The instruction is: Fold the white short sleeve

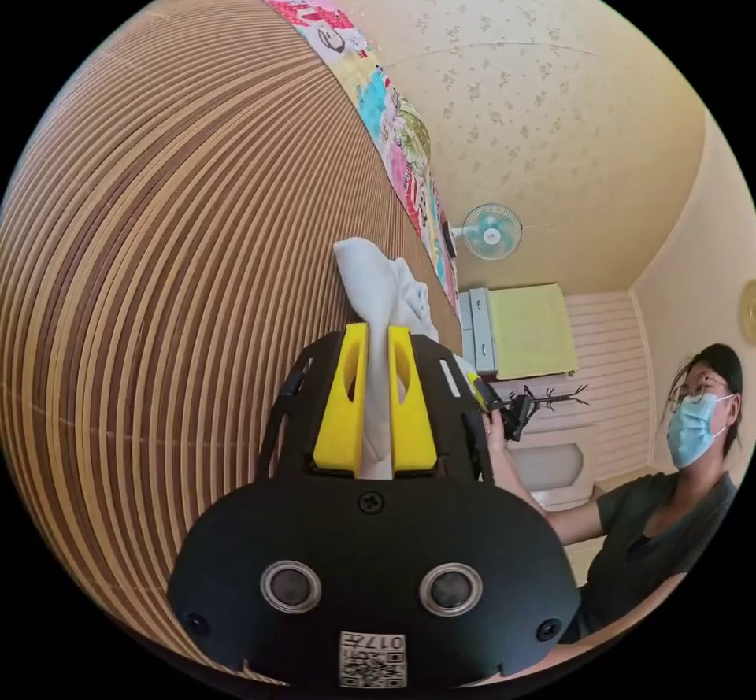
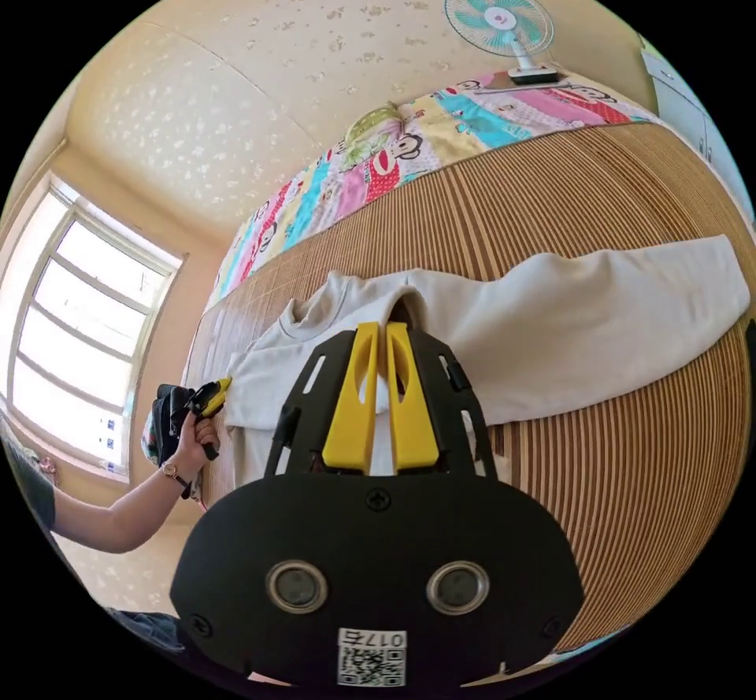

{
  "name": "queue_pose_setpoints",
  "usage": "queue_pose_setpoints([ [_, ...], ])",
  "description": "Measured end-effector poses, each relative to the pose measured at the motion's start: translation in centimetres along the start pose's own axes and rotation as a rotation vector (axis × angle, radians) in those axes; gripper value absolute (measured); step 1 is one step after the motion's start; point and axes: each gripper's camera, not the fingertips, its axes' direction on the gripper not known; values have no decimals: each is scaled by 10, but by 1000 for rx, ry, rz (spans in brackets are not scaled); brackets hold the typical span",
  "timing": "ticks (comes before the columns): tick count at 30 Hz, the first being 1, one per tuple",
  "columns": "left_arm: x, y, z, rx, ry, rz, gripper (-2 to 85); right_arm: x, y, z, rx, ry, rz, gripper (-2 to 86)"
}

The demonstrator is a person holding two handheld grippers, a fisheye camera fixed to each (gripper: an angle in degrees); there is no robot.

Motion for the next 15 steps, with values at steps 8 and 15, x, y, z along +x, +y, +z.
queue_pose_setpoints([
  [8,-35,23,-48,176,-14,-139,50,111,24,-65,182,28,398,90],
  [15,44,63,-29,-8,-280,93,58,268,39,-130,411,6,826,85],
])
